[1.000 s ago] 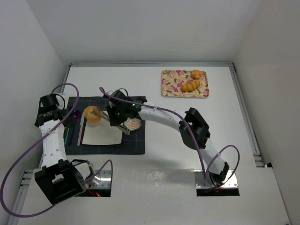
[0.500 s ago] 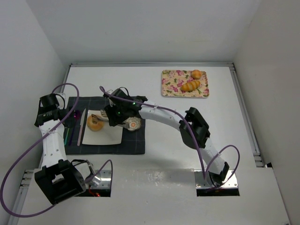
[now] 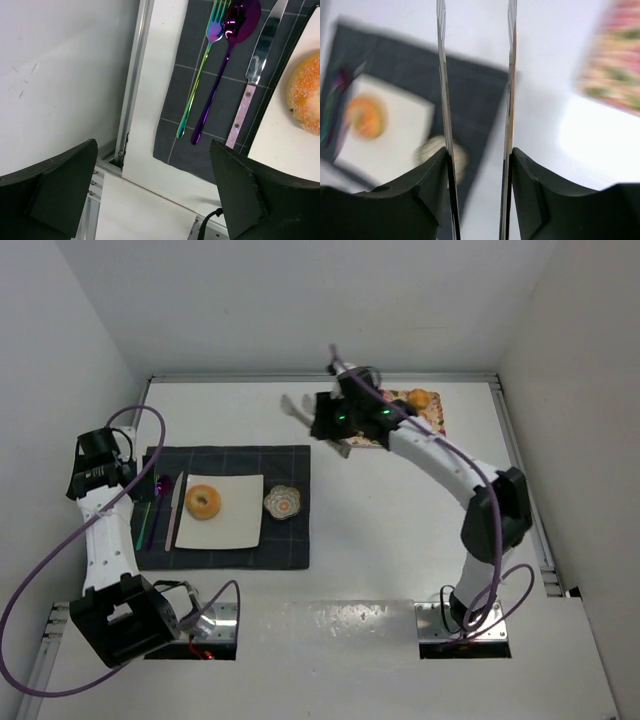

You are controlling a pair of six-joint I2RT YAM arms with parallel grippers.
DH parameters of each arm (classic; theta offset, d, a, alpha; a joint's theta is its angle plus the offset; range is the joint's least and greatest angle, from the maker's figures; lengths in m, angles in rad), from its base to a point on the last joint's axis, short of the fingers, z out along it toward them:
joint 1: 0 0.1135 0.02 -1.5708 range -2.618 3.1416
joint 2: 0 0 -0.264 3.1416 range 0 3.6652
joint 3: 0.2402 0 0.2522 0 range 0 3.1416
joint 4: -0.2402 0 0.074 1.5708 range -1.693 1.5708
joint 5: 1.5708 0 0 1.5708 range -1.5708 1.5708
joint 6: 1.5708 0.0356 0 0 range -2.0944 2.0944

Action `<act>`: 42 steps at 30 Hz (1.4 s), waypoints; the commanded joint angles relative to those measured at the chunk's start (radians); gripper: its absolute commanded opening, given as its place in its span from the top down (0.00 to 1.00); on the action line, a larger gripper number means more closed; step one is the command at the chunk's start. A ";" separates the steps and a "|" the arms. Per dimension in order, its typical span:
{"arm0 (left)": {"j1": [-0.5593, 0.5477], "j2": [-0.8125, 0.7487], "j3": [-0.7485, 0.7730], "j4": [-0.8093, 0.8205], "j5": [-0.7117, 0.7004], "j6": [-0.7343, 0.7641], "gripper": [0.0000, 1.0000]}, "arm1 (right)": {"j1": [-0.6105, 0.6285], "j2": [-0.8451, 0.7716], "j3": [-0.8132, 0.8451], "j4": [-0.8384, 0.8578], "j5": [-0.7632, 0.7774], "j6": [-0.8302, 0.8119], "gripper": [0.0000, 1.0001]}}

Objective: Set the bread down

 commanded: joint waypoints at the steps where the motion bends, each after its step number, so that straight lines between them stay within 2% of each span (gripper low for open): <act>1: -0.006 0.034 0.060 0.002 0.016 0.021 0.00 | -0.176 -0.134 -0.080 -0.034 0.083 -0.016 0.50; 6: -0.041 0.121 0.141 0.002 0.110 0.021 0.00 | -0.420 -0.171 -0.115 -0.128 0.109 -0.104 0.49; 10: -0.098 0.213 0.212 -0.007 0.162 0.001 0.00 | -0.505 -0.163 -0.153 -0.162 0.127 -0.078 0.47; 14: -0.176 0.317 0.287 -0.007 0.151 -0.030 0.00 | -0.519 -0.128 -0.198 -0.073 0.144 -0.033 0.46; 17: -0.211 0.374 0.298 -0.007 0.141 -0.039 0.00 | -0.523 -0.068 -0.152 -0.085 0.147 0.026 0.45; 20: -0.224 0.405 0.298 -0.007 0.119 -0.039 0.00 | -0.519 -0.030 -0.098 -0.111 0.205 0.112 0.42; 24: -0.224 0.414 0.279 -0.007 0.099 -0.028 0.00 | -0.494 -0.023 -0.129 -0.105 0.278 0.246 0.36; 32: -0.224 0.414 0.247 0.002 0.090 -0.010 0.00 | -0.463 0.053 -0.095 -0.090 0.356 0.384 0.36; 39: -0.224 0.414 0.238 0.013 0.090 -0.001 0.00 | -0.468 0.111 -0.063 -0.081 0.328 0.447 0.36; 42: -0.224 0.414 0.229 0.013 0.081 -0.001 0.00 | -0.480 0.128 -0.054 -0.076 0.289 0.462 0.42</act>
